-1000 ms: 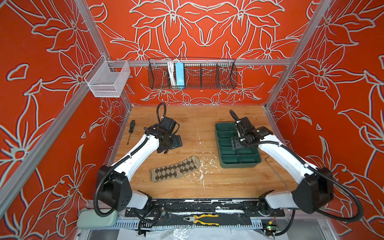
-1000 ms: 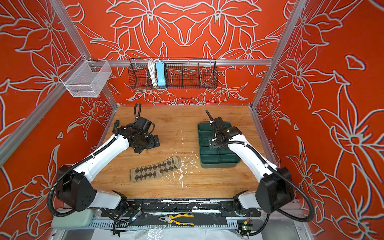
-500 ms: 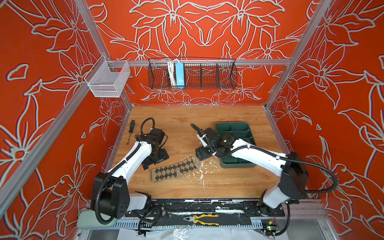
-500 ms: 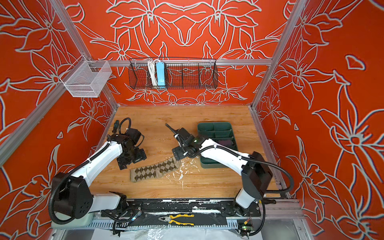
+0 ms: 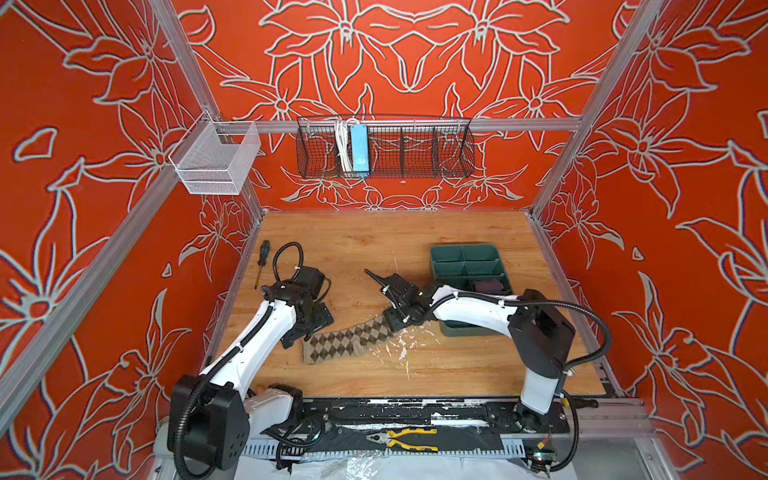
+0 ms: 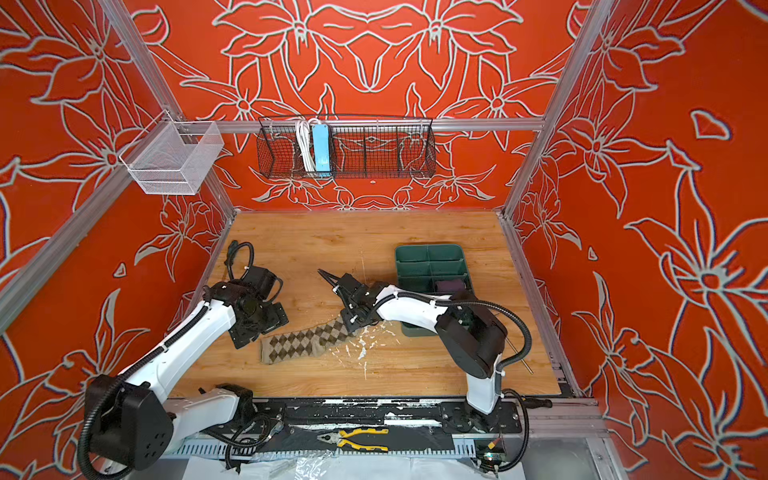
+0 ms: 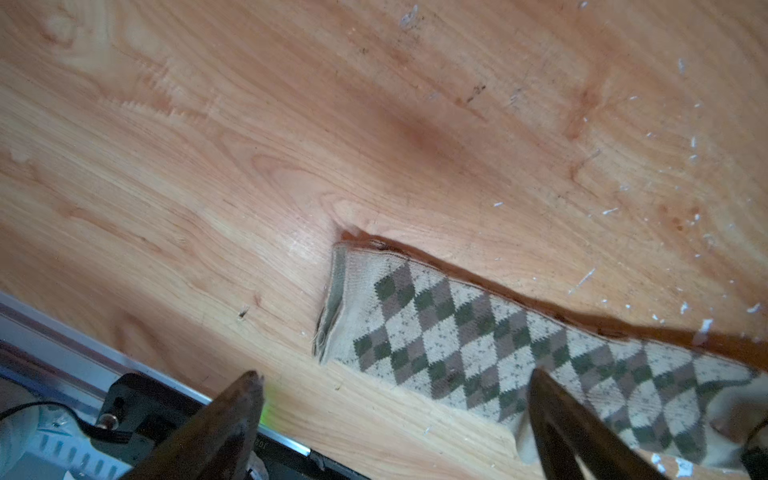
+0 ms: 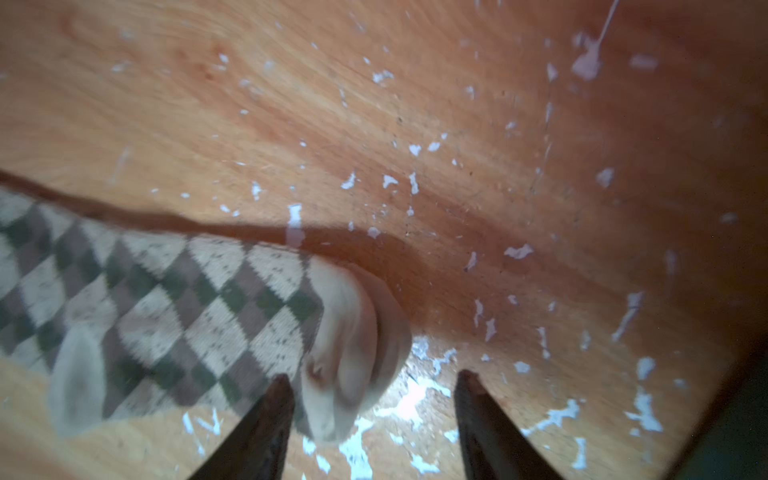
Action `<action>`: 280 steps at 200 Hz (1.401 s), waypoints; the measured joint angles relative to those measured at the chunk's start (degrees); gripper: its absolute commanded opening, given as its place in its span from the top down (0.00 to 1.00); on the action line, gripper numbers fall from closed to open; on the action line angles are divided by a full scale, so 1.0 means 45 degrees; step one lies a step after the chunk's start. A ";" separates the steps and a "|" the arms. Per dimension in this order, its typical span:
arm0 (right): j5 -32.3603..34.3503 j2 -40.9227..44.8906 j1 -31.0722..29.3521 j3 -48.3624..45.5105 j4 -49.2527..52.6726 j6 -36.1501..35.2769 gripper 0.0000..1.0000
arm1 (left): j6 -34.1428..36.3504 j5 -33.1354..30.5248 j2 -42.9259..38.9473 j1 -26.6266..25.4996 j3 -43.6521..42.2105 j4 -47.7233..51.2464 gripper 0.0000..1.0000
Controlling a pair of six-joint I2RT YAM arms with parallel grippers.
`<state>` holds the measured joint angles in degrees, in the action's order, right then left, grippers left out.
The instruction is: Roll the socks
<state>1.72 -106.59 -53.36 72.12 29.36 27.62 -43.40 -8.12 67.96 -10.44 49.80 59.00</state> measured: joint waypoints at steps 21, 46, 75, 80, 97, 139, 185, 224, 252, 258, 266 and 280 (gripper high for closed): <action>0.0160 -0.0248 0.0000 -0.0044 -0.0019 0.0097 0.54 | -0.0034 -0.0141 -0.0005 0.0000 -0.0015 0.0000 0.03; 0.0452 -0.0272 0.0000 -0.0092 -0.0015 0.0102 0.62 | -0.0029 -0.0287 -0.0005 0.0000 -0.0015 0.0000 0.03; 0.1268 -0.0675 0.0005 -0.0024 0.0146 -0.0359 0.62 | -0.0029 -0.0389 0.0019 0.0000 0.0029 0.0005 0.03; 0.1384 -0.0782 0.0034 0.0068 0.0194 -0.0471 0.62 | -0.0024 -0.0398 0.0034 0.0000 0.0053 0.0005 0.03; 0.1923 -0.1054 0.0078 0.0432 0.0325 -0.1078 0.62 | -0.0010 -0.0437 0.0126 0.0000 0.0199 0.0005 0.03; 0.3230 -0.1491 0.0806 0.0957 0.0398 -0.3075 0.53 | 0.0175 -0.0486 0.0461 0.0000 0.0763 0.0005 0.03; 0.4294 -0.2137 0.2395 0.1977 0.0282 -0.5328 0.19 | 0.0568 -0.0495 0.0709 0.0000 0.1535 0.0019 0.03; 0.4294 -0.2526 0.3118 0.2900 0.0413 -0.6382 0.11 | 0.1030 -0.0253 0.0466 0.0000 0.1812 -0.0019 0.03; 0.3424 -0.1574 0.2939 0.2477 0.0189 -0.6494 0.11 | 0.1423 0.0228 -0.0831 0.0000 0.1700 -0.0525 0.03; 0.3211 -0.1103 0.2817 0.2176 -0.0005 -0.6518 0.11 | 0.1477 0.0321 -0.1273 0.0000 0.1627 -0.0704 0.03; 0.2977 -0.0369 0.2545 0.1768 -0.0243 -0.6581 0.11 | 0.1545 0.0423 -0.1991 0.0000 0.1491 -0.0996 0.03; 0.2589 0.0957 0.1846 0.1156 -0.0753 -0.6659 0.13 | 0.1676 0.0544 -0.3381 0.0000 0.1171 -0.1530 0.03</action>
<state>13.37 -102.28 -45.06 77.32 25.98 -2.35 -35.86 -5.67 52.75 -10.44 55.07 52.12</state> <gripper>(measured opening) 0.887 0.975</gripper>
